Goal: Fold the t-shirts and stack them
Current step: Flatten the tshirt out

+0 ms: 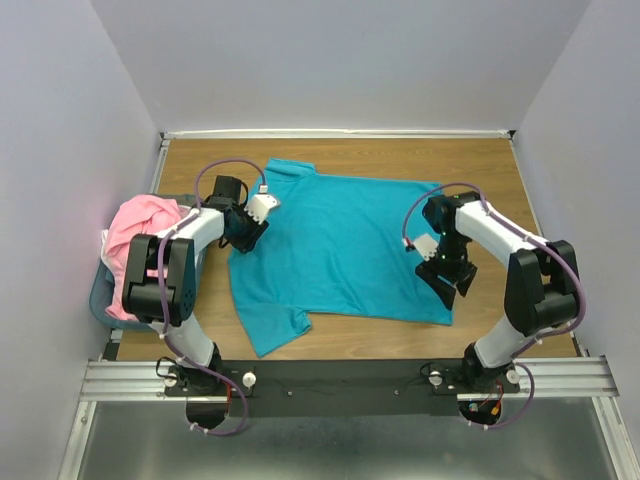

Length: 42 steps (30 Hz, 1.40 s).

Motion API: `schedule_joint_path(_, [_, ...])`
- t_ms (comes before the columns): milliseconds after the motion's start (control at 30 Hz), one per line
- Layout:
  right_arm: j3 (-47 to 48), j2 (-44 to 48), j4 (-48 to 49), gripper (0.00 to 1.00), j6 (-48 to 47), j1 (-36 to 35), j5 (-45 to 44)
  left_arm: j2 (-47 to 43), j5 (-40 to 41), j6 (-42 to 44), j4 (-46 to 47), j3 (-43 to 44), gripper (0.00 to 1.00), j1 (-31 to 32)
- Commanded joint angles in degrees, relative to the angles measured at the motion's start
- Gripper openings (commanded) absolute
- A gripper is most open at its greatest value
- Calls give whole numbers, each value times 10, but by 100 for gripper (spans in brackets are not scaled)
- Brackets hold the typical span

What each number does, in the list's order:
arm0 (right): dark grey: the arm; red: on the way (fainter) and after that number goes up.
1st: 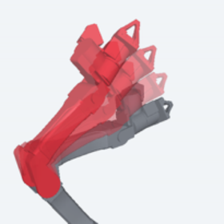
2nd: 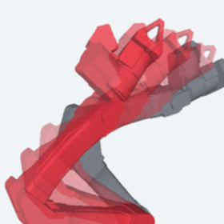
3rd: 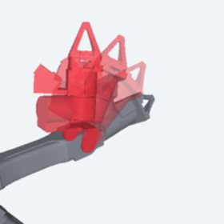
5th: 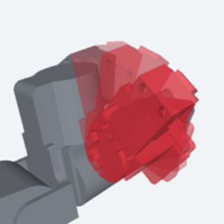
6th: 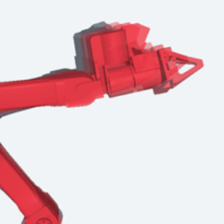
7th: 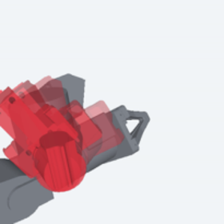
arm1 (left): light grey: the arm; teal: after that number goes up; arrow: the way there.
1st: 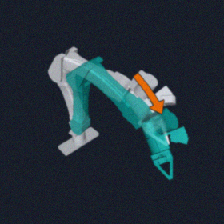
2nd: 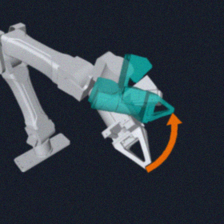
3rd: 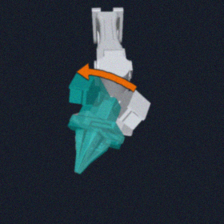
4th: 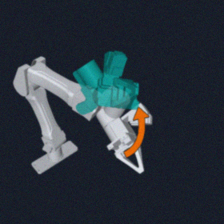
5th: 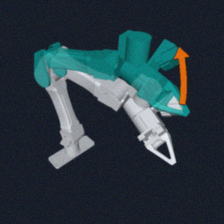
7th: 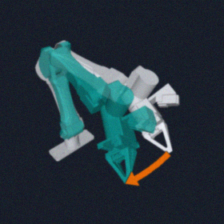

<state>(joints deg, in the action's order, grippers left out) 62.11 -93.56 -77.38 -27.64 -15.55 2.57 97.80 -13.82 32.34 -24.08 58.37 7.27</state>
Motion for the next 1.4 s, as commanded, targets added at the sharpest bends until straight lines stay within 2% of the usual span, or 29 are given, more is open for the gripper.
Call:
schedule_joint_path(0, [91, -6, -18, 65, -3, -2, 13, -45, -39, 14, -42, 10, 50, 3])
schedule_joint_path(67, [107, -26, -2, 59, 10, -2, 27, -59, -46, 15, -49, 14, 50, 3])
schedule_joint_path(100, [110, -39, 8, 53, 21, -2, 37, -62, -46, 15, -54, 19, 50, 3])
schedule_joint_path(200, [110, -76, 46, 41, 29, -2, 51, -63, -34, 20, -65, 19, 49, 3])
schedule_joint_path(267, [103, -98, 72, 37, 32, -2, 46, -65, -22, 27, -64, 4, 47, 3])
schedule_joint_path(500, [57, -130, 144, 36, 15, -2, -4, -78, 1, 46, -68, -55, 42, 11])
schedule_joint_path(700, [21, -147, 187, 36, -3, 6, -56, -111, 35, 69, -78, -118, 42, 54])
schedule_joint_path(867, [4, -146, 210, 40, -31, 31, -87, -138, 42, 77, -105, -142, 42, 98])
schedule_joint_path(967, [-1, -126, 203, 46, -45, 33, -92, -151, 44, 91, -134, -147, 42, 121])
schedule_joint_path(1067, [15, -90, 169, 52, -65, 34, -72, -165, 40, 112, -180, -143, 42, 134])
schedule_joint_path(1100, [21, -73, 153, 55, -77, 35, -40, -168, 37, 118, -190, -139, 42, 134])
schedule_joint_path(1233, [61, -48, 116, 56, -71, 36, 14, -180, 16, 135, -218, -105, 42, 132])
schedule_joint_path(1367, [94, -76, 126, 54, -37, 36, 43, -160, -26, 105, -198, -28, 43, 122])
